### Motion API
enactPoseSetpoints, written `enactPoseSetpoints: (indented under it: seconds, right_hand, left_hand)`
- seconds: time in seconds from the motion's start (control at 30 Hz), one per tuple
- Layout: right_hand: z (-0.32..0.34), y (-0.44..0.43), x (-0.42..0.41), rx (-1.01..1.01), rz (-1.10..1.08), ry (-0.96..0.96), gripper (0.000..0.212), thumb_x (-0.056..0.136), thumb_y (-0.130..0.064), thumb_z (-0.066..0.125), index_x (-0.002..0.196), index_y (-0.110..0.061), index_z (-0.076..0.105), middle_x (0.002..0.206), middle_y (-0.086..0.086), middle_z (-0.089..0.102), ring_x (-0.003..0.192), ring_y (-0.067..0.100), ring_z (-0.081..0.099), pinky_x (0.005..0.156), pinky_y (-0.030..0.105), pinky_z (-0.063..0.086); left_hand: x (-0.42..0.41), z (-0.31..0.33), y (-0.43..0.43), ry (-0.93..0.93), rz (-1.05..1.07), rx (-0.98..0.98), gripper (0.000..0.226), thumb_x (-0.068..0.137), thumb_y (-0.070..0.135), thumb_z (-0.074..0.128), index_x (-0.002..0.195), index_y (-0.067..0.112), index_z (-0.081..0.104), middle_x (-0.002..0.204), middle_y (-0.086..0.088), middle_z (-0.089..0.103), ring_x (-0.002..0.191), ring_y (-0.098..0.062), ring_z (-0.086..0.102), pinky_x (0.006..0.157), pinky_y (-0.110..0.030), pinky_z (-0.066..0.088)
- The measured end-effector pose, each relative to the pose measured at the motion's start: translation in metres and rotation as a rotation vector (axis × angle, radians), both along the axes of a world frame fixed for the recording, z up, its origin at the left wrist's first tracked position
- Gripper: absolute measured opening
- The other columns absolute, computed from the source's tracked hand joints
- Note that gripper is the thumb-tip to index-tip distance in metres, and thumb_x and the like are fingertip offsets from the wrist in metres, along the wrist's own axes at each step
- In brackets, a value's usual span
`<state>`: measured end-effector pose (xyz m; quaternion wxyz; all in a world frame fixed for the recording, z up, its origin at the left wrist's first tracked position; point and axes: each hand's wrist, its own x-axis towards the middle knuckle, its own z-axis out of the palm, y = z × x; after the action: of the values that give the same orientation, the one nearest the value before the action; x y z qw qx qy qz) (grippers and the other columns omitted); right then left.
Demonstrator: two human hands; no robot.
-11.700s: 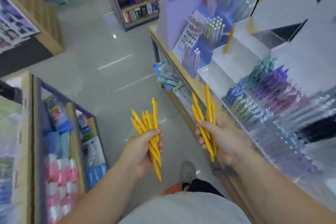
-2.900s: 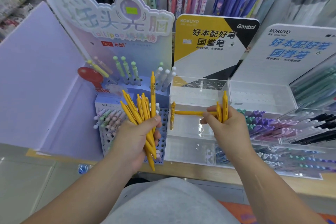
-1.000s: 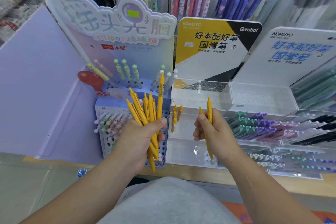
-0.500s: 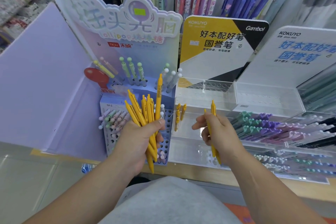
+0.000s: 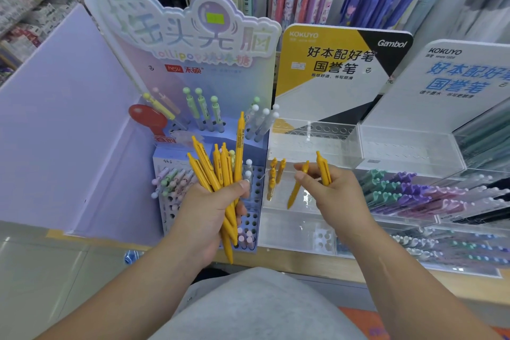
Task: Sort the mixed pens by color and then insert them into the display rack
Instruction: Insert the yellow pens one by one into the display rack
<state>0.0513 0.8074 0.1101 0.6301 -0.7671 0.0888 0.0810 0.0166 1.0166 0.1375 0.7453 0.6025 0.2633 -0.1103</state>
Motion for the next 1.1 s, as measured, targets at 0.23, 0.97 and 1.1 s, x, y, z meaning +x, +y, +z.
enactPoseSetpoints:
  seconds: [0.23,0.97,1.1]
  right_hand:
    - [0.0,0.007,0.005,-0.137,0.0,-0.215,0.006,0.086,-0.02,0.076,0.086,-0.024,0.072,0.094,-0.011,0.07,0.069,-0.007,0.058,0.069,0.009,0.042]
    - [-0.027,0.016,0.009,-0.37,0.077,-0.256,0.013,0.08,-0.023,0.082,0.087,-0.02,0.071,0.082,-0.006,0.069,0.063,0.003,0.051,0.058,0.015,0.039]
    - [-0.033,0.019,0.013,-0.406,0.066,-0.238,0.014,0.079,-0.024,0.083,0.086,-0.022,0.07,0.085,-0.013,0.067,0.072,-0.003,0.055,0.06,0.009,0.038]
  left_hand:
    - [0.003,0.001,0.002,-0.008,-0.014,0.01,0.005,0.088,0.009,0.07,0.084,0.008,0.071,0.074,-0.01,0.07,0.056,-0.022,0.056,0.058,-0.033,0.049]
    - [0.003,0.005,0.009,0.006,-0.024,0.031,0.02,0.087,0.014,0.073,0.069,0.022,0.078,0.074,-0.017,0.066,0.056,-0.022,0.057,0.065,-0.039,0.048]
    - [0.002,0.005,0.01,0.009,-0.022,0.042,0.021,0.087,0.015,0.072,0.068,0.022,0.078,0.074,-0.017,0.066,0.057,-0.023,0.057,0.066,-0.04,0.047]
